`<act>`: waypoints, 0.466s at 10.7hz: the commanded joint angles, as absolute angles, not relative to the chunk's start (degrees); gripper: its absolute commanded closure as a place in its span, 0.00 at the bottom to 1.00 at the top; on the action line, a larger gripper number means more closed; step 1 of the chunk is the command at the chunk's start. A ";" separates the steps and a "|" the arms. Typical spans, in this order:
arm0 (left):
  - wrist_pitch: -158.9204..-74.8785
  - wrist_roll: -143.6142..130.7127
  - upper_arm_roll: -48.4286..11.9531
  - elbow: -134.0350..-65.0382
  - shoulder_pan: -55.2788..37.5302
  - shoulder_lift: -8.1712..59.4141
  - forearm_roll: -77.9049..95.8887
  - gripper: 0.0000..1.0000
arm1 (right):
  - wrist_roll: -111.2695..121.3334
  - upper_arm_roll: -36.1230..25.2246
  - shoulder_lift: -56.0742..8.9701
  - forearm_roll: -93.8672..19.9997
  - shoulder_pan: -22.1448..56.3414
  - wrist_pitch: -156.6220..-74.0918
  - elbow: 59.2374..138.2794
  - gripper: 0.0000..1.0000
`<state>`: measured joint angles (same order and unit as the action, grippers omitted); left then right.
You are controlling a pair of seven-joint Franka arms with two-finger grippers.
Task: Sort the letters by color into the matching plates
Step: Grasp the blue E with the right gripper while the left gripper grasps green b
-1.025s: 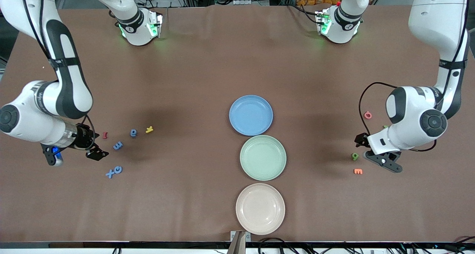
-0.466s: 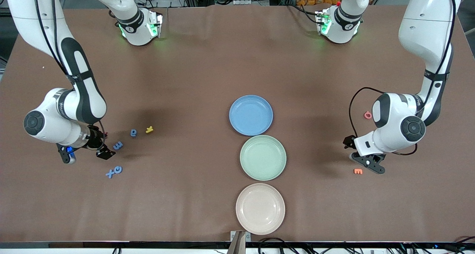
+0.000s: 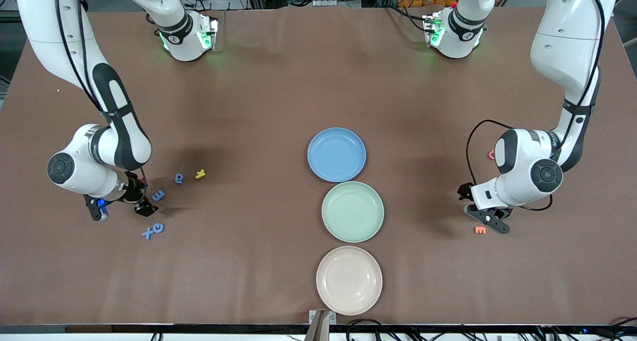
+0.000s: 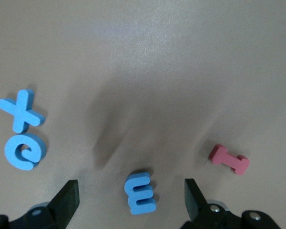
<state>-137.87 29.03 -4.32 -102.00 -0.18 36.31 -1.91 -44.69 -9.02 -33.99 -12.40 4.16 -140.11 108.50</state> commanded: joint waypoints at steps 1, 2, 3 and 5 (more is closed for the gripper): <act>-138.87 31.29 -4.57 -101.78 0.97 37.26 -3.08 0.03 | -44.91 -8.88 -34.19 -13.10 4.31 -142.81 109.42 0.14; -138.87 32.94 -4.57 -101.69 1.05 37.96 -2.99 0.07 | -44.74 -8.88 -34.28 -13.10 4.48 -143.17 109.86 0.28; -138.87 34.61 -4.57 -101.60 1.14 38.40 -2.90 0.14 | -44.74 -8.88 -34.28 -13.10 4.57 -143.17 109.95 0.46; -138.87 34.72 -4.57 -101.25 1.14 38.50 -2.99 0.25 | -44.74 -8.88 -34.28 -13.10 4.75 -143.17 109.95 0.56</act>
